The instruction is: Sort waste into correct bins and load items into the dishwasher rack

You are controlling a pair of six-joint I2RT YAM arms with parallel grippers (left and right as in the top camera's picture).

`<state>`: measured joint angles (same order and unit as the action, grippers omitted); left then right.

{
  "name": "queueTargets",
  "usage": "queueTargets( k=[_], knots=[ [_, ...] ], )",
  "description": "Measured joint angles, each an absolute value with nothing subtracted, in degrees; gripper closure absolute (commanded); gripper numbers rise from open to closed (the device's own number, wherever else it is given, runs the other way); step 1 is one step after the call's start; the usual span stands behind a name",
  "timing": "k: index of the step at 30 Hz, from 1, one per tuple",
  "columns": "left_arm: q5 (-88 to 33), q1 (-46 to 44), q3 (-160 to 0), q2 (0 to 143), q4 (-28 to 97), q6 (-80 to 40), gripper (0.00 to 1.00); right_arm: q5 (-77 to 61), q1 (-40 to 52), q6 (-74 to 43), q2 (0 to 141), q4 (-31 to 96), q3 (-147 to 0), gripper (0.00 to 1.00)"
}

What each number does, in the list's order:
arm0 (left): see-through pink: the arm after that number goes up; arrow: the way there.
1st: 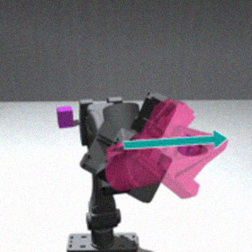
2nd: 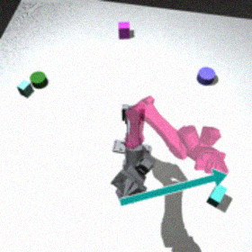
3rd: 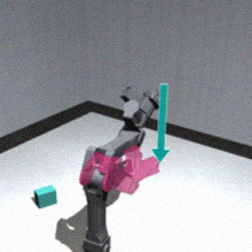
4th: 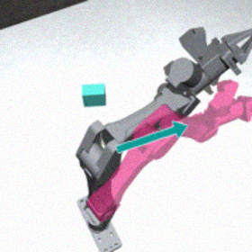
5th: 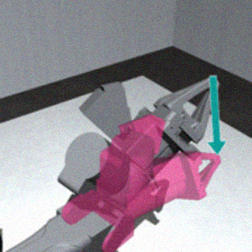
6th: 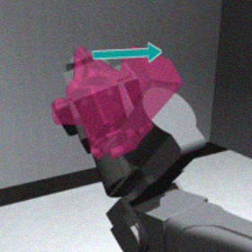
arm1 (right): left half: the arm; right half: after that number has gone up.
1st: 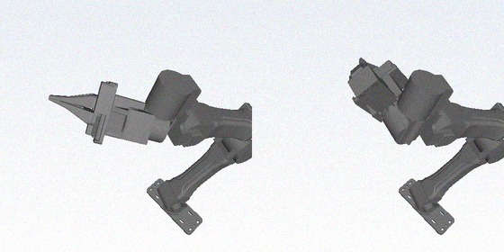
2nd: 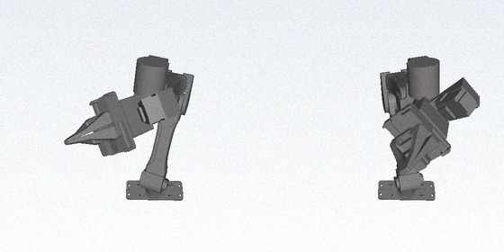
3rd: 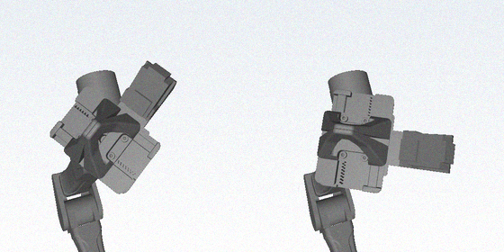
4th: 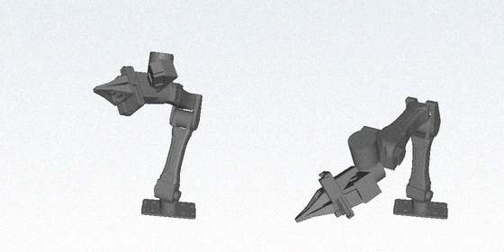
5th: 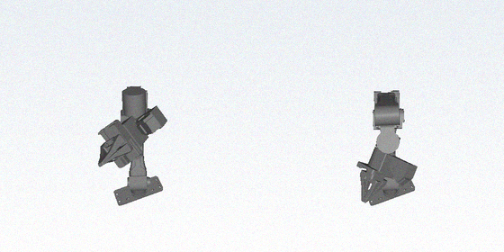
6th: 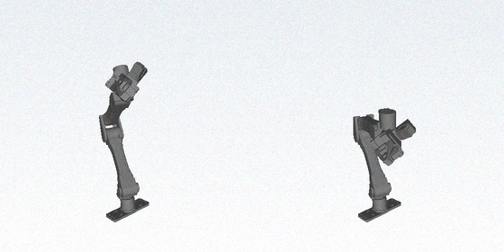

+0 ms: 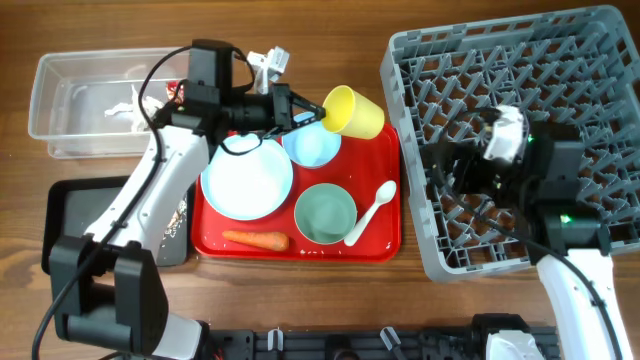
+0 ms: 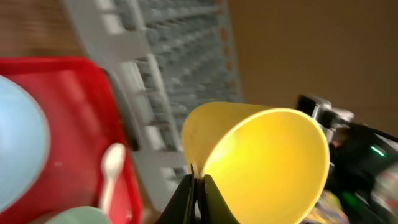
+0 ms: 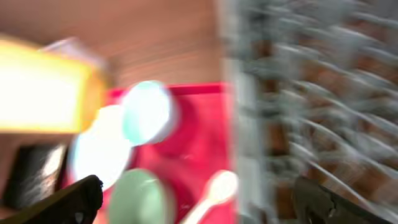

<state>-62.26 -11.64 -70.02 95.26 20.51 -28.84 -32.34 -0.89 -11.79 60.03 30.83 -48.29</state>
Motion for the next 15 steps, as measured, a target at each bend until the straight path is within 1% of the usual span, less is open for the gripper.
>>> queueTargets(
  k=[1, 2, 6, 7, 8, 12, 15],
  knots=[
    [-63.55, -11.4, -70.02, 95.26, 20.34, -28.86, 0.96, -38.83, -0.86, -9.23, 61.52, 28.58, -48.31, 0.0],
    [-66.76, -10.96, -70.02, 95.26, 20.1, -28.88, 0.96, -42.61, -0.86, -8.03, 62.52, 27.46, -48.31, 0.0],
    [-71.94, -10.85, -70.04, 95.24, 18.94, -29.08, 0.96, -57.58, -0.86, -5.04, 68.31, 18.17, -48.36, 0.0],
    [-72.71, -10.85, -70.04, 95.24, 18.72, -29.08, 0.96, -58.13, -0.86, -5.06, 68.66, 17.65, -48.38, 0.0],
    [-73.17, -10.85, -70.04, 95.24, 18.72, -29.08, 0.96, -62.65, -0.86, -4.49, 70.67, 14.24, -48.36, 0.0],
    [-74.08, -10.85, -70.04, 95.24, 18.57, -29.1, 0.96, -72.95, -0.86, -4.32, 74.74, 6.48, -48.38, 0.0],
    [-74.56, -10.85, -70.04, 95.24, 18.48, -29.08, 0.96, -77.1, -0.4, -4.19, 76.14, 2.55, -48.38, 0.0]
  ],
)
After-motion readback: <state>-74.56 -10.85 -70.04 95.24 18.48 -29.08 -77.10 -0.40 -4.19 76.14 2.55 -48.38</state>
